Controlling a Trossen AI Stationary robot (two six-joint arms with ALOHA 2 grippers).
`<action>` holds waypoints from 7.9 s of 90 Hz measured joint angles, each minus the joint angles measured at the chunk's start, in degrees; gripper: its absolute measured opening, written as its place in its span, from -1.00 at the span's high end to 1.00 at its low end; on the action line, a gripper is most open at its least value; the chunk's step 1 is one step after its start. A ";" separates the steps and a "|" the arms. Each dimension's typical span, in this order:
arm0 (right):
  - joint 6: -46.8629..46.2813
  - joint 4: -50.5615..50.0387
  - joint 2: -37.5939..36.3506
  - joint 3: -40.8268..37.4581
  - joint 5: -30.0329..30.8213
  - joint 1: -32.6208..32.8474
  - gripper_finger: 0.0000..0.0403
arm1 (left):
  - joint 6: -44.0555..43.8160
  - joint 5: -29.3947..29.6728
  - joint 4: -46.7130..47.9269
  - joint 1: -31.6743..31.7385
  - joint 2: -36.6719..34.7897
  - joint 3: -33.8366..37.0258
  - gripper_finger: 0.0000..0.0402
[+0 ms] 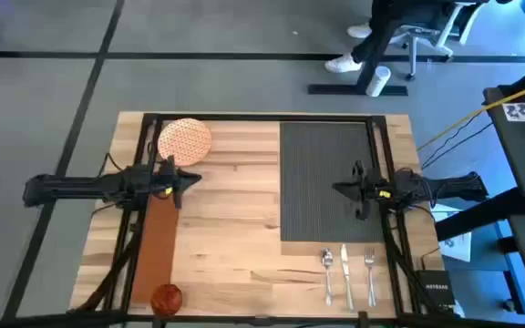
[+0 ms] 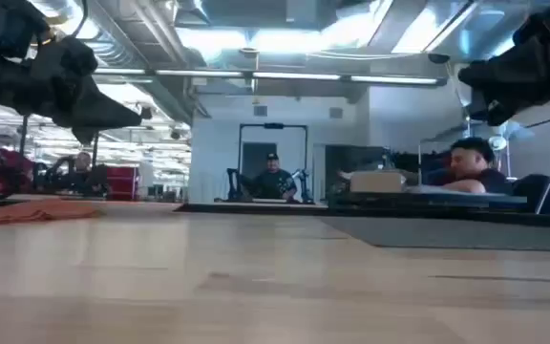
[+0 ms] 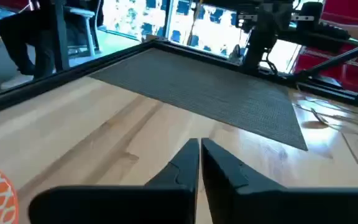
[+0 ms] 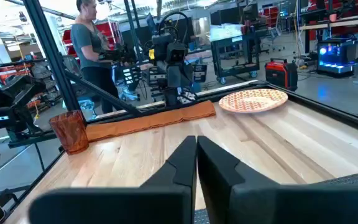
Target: Set table place
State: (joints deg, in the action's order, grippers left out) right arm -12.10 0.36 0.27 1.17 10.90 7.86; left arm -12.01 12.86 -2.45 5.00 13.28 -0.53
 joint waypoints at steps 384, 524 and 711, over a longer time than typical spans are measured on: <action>0.00 0.01 -0.02 0.00 0.00 -0.01 1.00 | -5.42 1.36 -11.26 3.24 0.00 -0.01 1.00; 0.00 0.01 -0.02 -0.01 0.01 0.00 1.00 | -18.07 0.94 65.01 3.29 58.24 -37.28 1.00; -0.04 -0.15 0.00 0.00 -1.51 0.00 1.00 | -5.42 -1.76 50.27 -1.71 80.59 -49.73 1.00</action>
State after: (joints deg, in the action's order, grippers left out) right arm -12.14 0.21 0.27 1.17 9.39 7.86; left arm -17.43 11.10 47.83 3.29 93.87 -50.25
